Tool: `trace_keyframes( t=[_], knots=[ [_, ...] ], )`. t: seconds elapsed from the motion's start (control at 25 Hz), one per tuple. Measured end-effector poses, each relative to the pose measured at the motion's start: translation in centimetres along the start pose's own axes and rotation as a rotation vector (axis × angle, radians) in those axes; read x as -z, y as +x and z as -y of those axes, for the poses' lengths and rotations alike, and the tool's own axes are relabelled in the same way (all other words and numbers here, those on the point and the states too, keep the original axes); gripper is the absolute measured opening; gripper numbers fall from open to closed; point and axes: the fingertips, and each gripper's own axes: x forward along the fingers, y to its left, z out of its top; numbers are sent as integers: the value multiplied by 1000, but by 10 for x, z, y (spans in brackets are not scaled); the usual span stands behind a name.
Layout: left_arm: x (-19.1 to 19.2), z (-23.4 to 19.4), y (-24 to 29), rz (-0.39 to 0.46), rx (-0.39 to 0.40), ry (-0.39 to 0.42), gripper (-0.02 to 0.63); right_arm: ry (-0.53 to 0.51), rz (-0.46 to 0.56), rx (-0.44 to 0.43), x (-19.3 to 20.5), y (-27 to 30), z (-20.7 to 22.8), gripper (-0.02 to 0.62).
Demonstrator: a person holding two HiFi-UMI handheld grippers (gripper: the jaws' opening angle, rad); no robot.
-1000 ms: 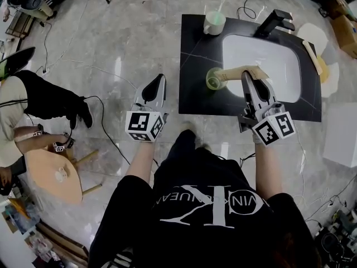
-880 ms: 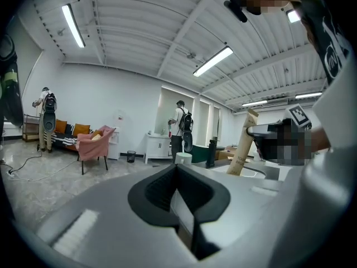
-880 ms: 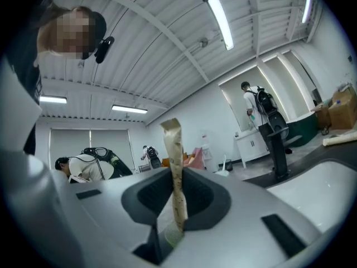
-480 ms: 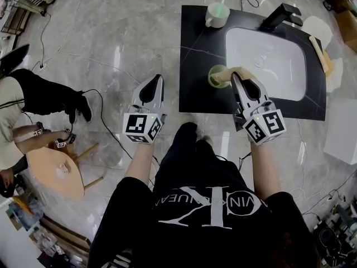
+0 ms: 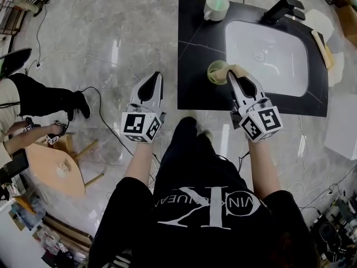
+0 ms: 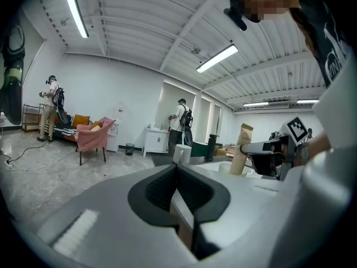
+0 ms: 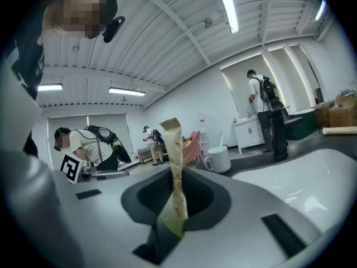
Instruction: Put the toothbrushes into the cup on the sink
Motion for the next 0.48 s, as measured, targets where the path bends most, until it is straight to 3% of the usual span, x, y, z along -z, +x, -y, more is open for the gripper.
trace_keyframes(
  t=[0.48],
  knots=[
    [1, 9, 0, 1, 14, -18, 11, -11, -38, 34, 9, 5, 11, 57]
  ],
)
